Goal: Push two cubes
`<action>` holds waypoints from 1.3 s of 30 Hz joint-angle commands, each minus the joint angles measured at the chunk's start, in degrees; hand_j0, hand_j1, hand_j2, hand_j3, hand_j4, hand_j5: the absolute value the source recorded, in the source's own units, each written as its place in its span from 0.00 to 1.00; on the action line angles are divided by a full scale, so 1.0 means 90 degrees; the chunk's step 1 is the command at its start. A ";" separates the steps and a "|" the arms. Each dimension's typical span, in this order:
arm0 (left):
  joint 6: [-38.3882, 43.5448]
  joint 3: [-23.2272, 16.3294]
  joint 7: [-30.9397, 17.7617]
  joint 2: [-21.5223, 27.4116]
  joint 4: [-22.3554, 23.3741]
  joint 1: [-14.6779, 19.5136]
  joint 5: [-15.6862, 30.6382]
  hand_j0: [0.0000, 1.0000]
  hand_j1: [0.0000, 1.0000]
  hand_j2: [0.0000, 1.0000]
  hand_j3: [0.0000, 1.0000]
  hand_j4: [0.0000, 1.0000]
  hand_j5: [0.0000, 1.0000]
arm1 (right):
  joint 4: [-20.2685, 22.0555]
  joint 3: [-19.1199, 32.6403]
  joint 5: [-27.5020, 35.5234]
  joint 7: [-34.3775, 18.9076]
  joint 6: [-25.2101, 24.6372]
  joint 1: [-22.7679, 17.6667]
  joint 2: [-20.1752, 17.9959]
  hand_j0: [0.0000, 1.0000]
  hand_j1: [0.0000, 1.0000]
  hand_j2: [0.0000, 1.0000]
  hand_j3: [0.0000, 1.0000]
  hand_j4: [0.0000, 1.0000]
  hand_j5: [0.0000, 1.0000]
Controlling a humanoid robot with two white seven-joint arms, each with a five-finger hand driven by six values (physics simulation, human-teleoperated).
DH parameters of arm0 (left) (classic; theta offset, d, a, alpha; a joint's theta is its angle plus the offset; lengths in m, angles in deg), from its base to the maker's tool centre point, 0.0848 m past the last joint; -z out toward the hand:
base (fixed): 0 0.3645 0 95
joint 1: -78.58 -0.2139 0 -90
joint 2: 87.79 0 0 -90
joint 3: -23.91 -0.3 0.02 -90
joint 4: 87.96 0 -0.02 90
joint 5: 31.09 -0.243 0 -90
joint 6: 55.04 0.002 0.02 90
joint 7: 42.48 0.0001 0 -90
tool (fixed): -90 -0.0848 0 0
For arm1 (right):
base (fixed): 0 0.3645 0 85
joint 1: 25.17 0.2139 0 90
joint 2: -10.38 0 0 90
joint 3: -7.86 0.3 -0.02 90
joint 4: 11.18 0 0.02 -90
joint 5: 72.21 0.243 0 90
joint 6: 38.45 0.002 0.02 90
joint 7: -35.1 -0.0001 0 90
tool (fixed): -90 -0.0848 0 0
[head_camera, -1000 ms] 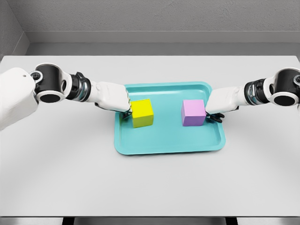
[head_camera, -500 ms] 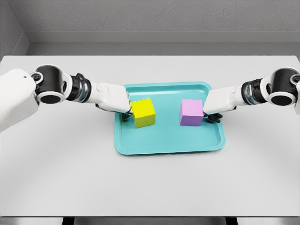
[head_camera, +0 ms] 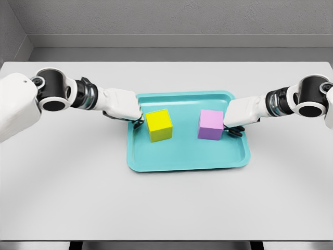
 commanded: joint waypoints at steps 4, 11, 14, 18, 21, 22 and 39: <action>0.0013 0.0037 0.0002 -0.0098 0.0006 -0.0010 0.0026 0.50 0.50 0.50 0.50 0.50 0.50 | -0.0033 -0.0035 0.0003 0.0002 -0.0003 0.0000 -0.0009 0.16 0.16 0.16 0.16 0.16 0.16; 0.0013 0.0085 0.0002 -0.0138 0.0016 0.0000 0.0026 0.50 0.50 0.50 0.50 0.50 0.50 | -0.0219 -0.0298 -0.0105 0.0002 -0.0003 0.0098 0.0068 0.16 0.16 0.16 0.16 0.16 0.16; 0.0013 0.0085 0.0002 -0.0147 0.0025 0.0000 -0.0032 0.50 0.50 0.50 0.50 0.50 0.50 | -0.0346 -0.0298 -0.0124 0.0002 -0.0003 0.0107 0.0117 0.16 0.16 0.16 0.16 0.16 0.16; 0.0013 0.0085 0.0002 -0.0157 0.0035 0.0000 -0.0052 0.50 0.50 0.50 0.50 0.50 0.50 | -0.0365 -0.0288 -0.0124 0.0002 -0.0003 0.0107 0.0117 0.16 0.16 0.16 0.16 0.16 0.16; 0.0013 0.0124 0.0002 -0.0216 0.0162 0.0000 -0.0062 0.50 0.50 0.50 0.50 0.50 0.50 | -0.0443 -0.0288 -0.0124 0.0002 -0.0003 0.0117 0.0127 0.16 0.16 0.16 0.16 0.16 0.16; 0.0013 0.0124 0.0002 -0.0225 0.0162 0.0010 -0.0062 0.50 0.50 0.50 0.50 0.50 0.50 | -0.0453 -0.0288 -0.0124 0.0002 -0.0003 0.0146 0.0127 0.16 0.16 0.16 0.16 0.16 0.16; 0.0013 0.0203 0.0002 -0.0499 0.0406 0.0049 -0.0081 0.50 0.50 0.50 0.50 0.50 0.50 | -0.0434 -0.0279 -0.0124 0.0002 -0.0003 0.0244 0.0205 0.16 0.16 0.16 0.16 0.16 0.16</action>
